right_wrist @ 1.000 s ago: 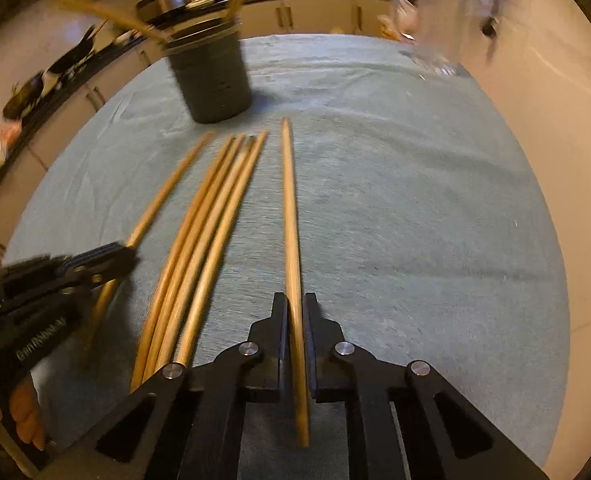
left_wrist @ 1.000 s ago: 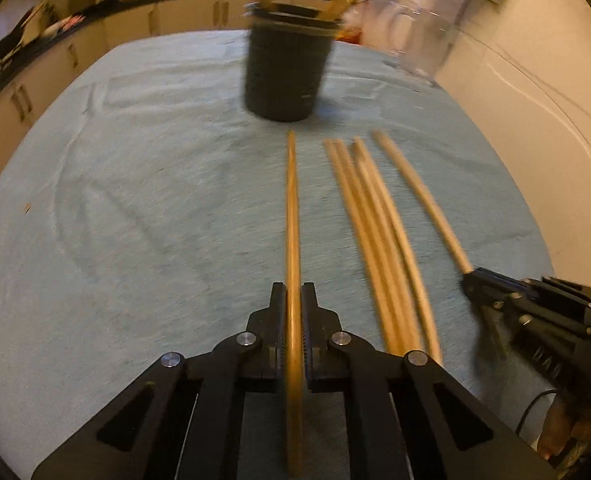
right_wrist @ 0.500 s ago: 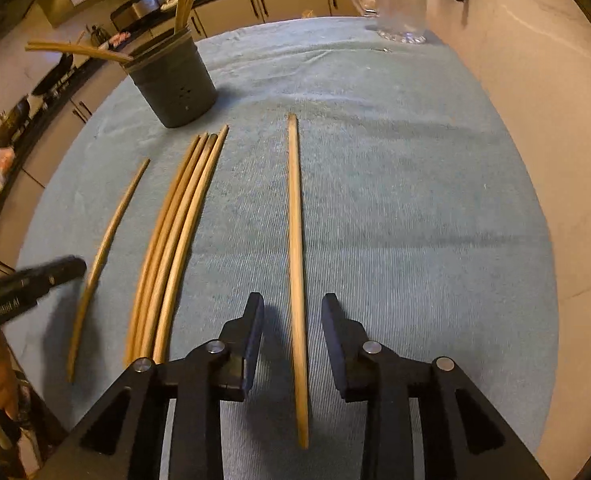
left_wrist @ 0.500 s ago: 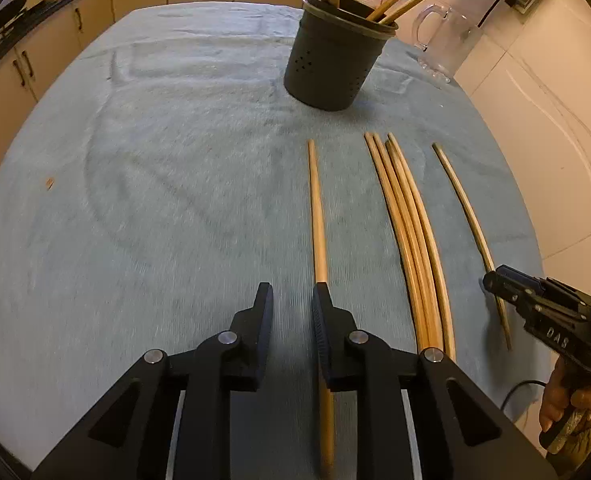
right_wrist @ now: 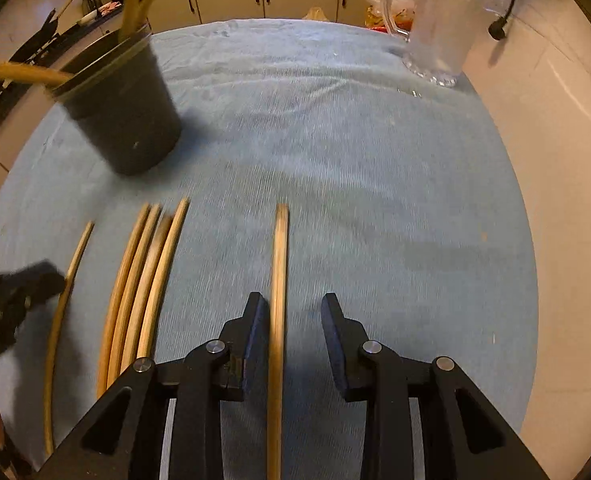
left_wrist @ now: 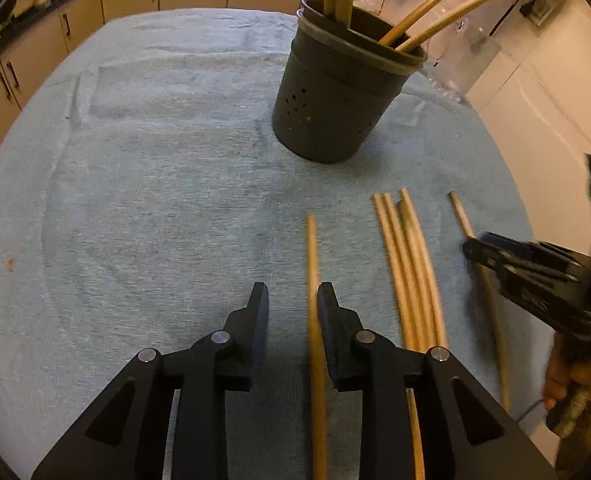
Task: Organize utensils
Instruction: 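Lift both held chopsticks upright and carry them toward the grey holder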
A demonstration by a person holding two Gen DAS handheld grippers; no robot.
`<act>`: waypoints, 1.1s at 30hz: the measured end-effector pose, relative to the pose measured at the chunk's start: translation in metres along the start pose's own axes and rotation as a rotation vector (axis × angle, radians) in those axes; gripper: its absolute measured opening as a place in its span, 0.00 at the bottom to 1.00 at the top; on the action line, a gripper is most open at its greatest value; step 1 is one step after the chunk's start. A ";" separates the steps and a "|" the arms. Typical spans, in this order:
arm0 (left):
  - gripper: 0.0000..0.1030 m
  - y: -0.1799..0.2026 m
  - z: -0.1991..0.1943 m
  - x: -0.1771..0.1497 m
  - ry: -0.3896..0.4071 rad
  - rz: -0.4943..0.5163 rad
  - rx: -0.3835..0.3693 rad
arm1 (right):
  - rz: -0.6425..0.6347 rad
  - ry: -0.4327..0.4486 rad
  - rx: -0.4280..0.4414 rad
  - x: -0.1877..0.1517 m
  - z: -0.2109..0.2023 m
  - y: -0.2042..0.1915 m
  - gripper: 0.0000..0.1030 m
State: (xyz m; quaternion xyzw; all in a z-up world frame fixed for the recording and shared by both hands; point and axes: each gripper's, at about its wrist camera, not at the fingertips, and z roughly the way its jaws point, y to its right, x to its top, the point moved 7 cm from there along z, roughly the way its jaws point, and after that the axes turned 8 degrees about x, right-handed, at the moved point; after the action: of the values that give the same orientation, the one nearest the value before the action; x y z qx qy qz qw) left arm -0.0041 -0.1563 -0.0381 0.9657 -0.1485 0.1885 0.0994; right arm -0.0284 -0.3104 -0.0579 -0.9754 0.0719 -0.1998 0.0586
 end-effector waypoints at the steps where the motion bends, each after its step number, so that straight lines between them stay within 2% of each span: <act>1: 0.25 0.000 -0.002 0.000 0.001 -0.020 -0.037 | 0.005 0.001 0.001 0.003 0.002 0.000 0.31; 4: 0.34 0.000 -0.003 -0.001 0.021 -0.021 -0.055 | 0.014 0.026 -0.002 0.013 0.006 0.002 0.31; 10: 0.34 0.013 0.008 0.006 0.046 0.073 0.020 | 0.001 0.063 -0.010 0.017 0.006 0.002 0.32; 14: 0.16 0.019 0.015 0.015 0.063 0.121 0.093 | -0.023 0.068 -0.007 0.017 0.002 -0.003 0.29; 20: 0.15 0.025 0.019 0.021 0.074 0.107 0.097 | -0.022 0.024 -0.015 0.022 0.003 -0.004 0.29; 22: 0.14 0.030 0.020 0.021 0.086 0.134 0.117 | -0.013 0.010 -0.009 0.028 0.006 -0.005 0.22; 23: 0.05 0.034 0.020 0.019 0.086 0.156 0.117 | -0.015 0.008 -0.003 0.029 0.007 -0.007 0.11; 24: 0.05 0.035 0.019 0.016 0.081 0.159 0.108 | -0.023 0.009 -0.005 0.029 0.008 -0.010 0.08; 25: 0.05 0.035 0.015 0.012 0.079 0.147 0.096 | -0.028 0.010 -0.010 0.030 0.009 -0.010 0.08; 27: 0.05 0.033 0.006 0.015 0.102 0.127 0.096 | -0.028 0.019 0.036 0.029 0.007 -0.013 0.07; 28: 0.05 0.033 -0.003 0.016 0.130 0.124 0.095 | -0.023 0.035 0.061 0.027 0.003 -0.015 0.07; 33: 0.05 0.031 -0.061 0.017 0.269 0.125 0.083 | -0.033 0.170 0.069 0.024 -0.043 -0.022 0.07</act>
State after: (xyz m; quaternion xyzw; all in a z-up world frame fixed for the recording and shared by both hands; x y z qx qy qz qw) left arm -0.0195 -0.1747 0.0289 0.9239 -0.1855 0.3280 0.0665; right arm -0.0209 -0.2962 -0.0066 -0.9535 0.0533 -0.2850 0.0825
